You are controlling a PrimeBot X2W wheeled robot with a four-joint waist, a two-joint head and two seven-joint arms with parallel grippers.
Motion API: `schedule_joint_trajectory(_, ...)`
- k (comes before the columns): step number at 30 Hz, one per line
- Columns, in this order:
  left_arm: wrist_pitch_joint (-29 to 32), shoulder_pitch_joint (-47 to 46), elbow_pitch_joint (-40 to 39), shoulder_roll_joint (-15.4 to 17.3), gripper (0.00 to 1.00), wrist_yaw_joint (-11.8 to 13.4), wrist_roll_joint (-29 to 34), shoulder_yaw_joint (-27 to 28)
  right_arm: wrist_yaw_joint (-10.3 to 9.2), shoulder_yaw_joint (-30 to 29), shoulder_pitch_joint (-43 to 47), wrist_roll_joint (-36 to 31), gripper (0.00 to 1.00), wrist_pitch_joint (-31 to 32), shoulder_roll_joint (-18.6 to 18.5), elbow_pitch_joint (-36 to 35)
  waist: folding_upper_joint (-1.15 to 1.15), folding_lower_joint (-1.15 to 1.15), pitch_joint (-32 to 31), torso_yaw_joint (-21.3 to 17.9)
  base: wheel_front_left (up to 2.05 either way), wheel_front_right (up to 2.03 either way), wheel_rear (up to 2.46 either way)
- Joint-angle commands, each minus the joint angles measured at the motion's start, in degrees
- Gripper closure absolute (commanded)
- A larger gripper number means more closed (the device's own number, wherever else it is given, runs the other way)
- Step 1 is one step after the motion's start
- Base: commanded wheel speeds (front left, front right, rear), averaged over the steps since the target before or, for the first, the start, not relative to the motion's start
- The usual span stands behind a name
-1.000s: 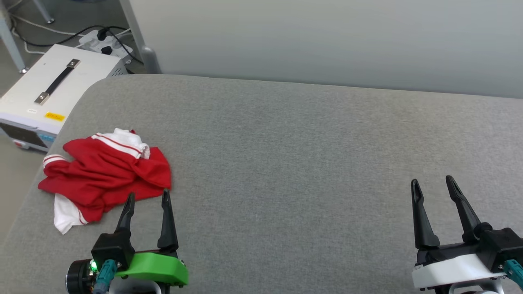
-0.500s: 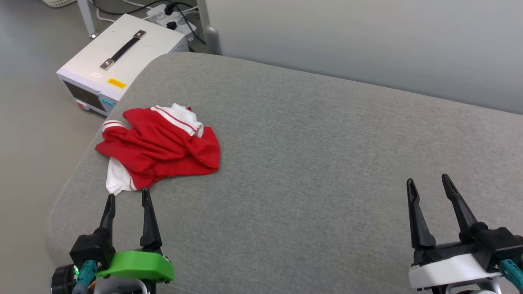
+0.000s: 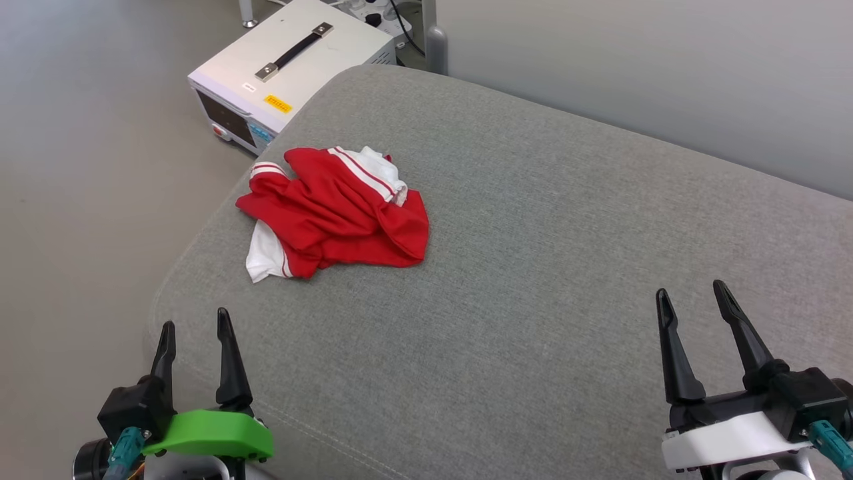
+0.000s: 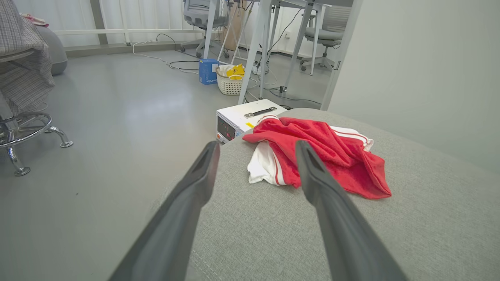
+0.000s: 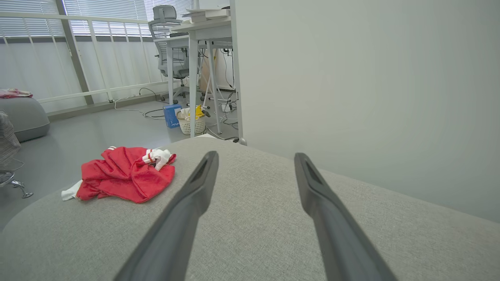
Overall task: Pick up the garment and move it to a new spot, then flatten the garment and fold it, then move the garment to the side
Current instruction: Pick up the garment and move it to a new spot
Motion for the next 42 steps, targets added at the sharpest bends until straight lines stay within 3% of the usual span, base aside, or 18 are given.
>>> schedule_joint_trajectory(1,-0.3,-0.3,0.0,-0.2,0.00,0.3,-0.3,0.2,-0.04,0.0,-0.6,-0.5,0.00,-0.3,-0.1,-0.2,0.00,0.00,0.2,0.8,0.00,0.00,0.00)
schedule_joint_trajectory(8,-0.3,-1.3,1.0,-0.2,0.00,-1.1,-2.4,2.9,-0.04,0.4,-0.7,-0.5,0.00,-0.3,-0.1,-0.2,0.00,0.00,0.3,0.4,0.00,0.00,0.00)
schedule_joint_trajectory(14,-0.3,-7.8,3.4,0.0,0.00,-7.0,-1.3,7.6,-0.04,0.7,-1.7,-2.0,0.00,-0.3,-0.1,-0.7,0.00,0.00,2.6,-1.0,0.00,0.00,0.00)
schedule_joint_trajectory(17,-0.3,-13.5,5.7,1.7,0.00,-9.1,-0.9,9.6,-0.04,1.2,-3.0,-3.2,0.00,-0.3,-0.1,-1.1,0.00,0.00,4.8,-2.3,0.00,0.00,0.00)
schedule_joint_trajectory(22,-0.3,-23.9,10.2,6.6,0.00,-10.2,-1.5,9.5,-0.04,1.9,-5.6,-5.0,0.00,-0.3,-0.1,-1.9,0.00,0.00,9.3,-4.8,0.00,0.00,0.00)
schedule_joint_trajectory(31,-0.2,-39.0,19.7,18.7,0.00,-10.3,-11.1,-3.0,-0.04,2.2,-9.1,-6.5,0.00,-0.3,-0.1,-3.4,0.00,0.00,15.1,-8.6,0.00,0.00,0.00)
schedule_joint_trajectory(34,2.3,-43.6,23.4,22.6,0.00,-10.3,-15.4,-7.5,-0.04,2.4,-10.1,-6.7,0.00,-0.3,-0.1,-4.1,0.00,0.00,16.7,-9.7,0.00,0.00,0.00)
schedule_joint_trajectory(42,23.6,-52.4,30.2,30.4,0.00,-10.3,-31.4,-21.8,-0.04,2.5,-12.4,-7.2,0.00,-0.3,-0.1,-5.2,0.00,0.00,19.6,-12.2,0.00,0.00,0.00)
